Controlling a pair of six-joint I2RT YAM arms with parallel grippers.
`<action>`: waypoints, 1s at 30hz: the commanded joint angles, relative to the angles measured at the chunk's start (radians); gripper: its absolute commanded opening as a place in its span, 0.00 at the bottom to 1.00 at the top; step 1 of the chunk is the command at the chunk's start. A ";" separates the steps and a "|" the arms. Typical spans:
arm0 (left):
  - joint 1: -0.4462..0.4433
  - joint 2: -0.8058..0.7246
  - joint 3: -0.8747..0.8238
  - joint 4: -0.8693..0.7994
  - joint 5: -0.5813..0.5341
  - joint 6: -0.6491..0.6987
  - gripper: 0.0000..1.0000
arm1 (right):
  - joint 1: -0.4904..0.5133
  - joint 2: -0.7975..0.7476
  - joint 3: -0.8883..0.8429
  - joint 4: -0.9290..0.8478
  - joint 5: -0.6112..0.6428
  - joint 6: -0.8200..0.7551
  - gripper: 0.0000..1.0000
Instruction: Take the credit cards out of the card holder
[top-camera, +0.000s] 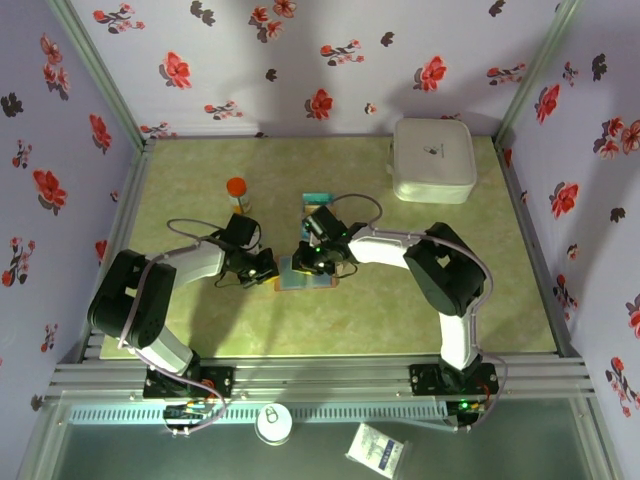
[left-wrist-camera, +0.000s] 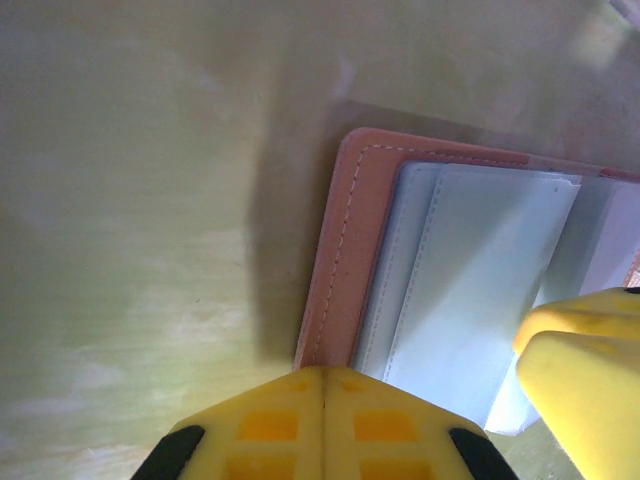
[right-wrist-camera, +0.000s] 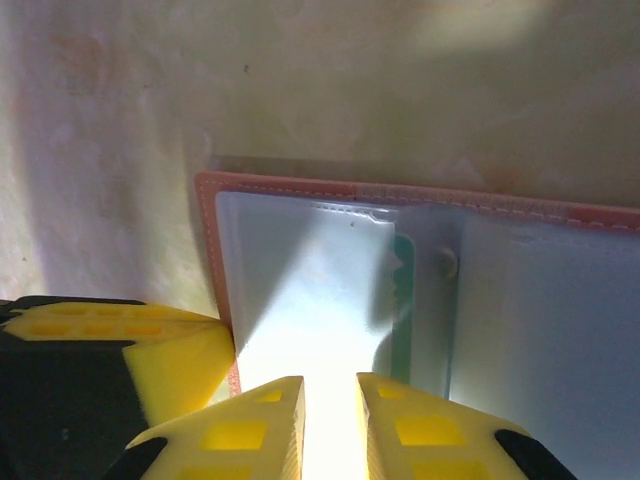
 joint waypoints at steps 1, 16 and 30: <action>-0.006 -0.002 0.013 -0.027 -0.021 0.029 0.00 | 0.010 0.017 0.037 -0.036 0.003 0.014 0.23; -0.006 0.008 0.008 -0.022 -0.020 0.024 0.00 | 0.010 0.009 0.070 -0.185 0.108 -0.050 0.23; -0.007 0.010 0.008 -0.017 -0.019 0.025 0.00 | 0.019 -0.015 0.064 -0.063 0.016 -0.020 0.23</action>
